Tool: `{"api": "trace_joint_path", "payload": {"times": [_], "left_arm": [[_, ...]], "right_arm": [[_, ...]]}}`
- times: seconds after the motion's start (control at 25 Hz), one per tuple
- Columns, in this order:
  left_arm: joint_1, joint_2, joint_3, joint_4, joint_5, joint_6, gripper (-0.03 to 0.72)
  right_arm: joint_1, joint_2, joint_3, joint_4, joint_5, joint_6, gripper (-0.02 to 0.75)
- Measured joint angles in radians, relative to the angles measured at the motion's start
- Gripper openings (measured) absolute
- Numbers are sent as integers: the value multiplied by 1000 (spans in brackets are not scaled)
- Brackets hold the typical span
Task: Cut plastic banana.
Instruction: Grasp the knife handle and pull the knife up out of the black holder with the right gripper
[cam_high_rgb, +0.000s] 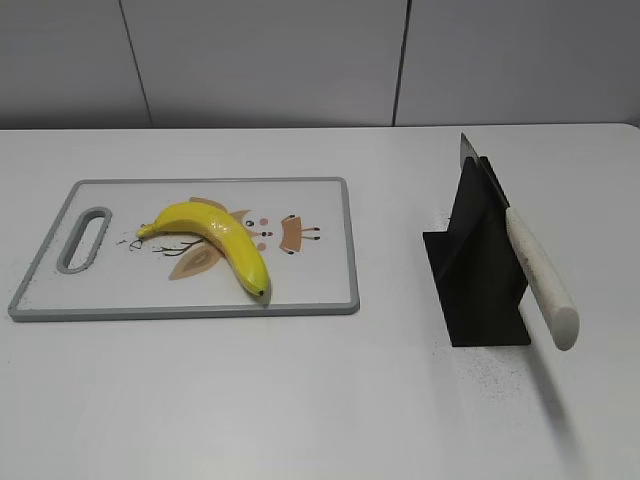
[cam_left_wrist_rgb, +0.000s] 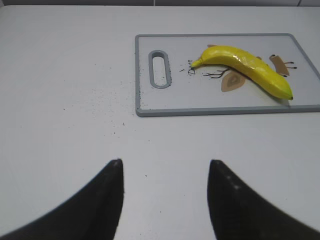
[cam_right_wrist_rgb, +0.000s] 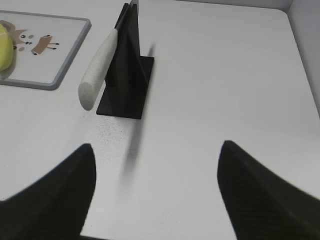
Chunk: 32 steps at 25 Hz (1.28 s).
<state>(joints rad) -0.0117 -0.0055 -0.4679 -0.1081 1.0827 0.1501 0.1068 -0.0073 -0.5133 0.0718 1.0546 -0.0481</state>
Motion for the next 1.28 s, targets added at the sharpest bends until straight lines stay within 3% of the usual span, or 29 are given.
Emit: {"api": "trace_joint_path", "payload": {"times": [1.28], "left_arm": [[0, 0, 0, 0, 0, 0, 525]], "right_arm": [[0, 0, 2, -16, -10, -1, 570]]}}
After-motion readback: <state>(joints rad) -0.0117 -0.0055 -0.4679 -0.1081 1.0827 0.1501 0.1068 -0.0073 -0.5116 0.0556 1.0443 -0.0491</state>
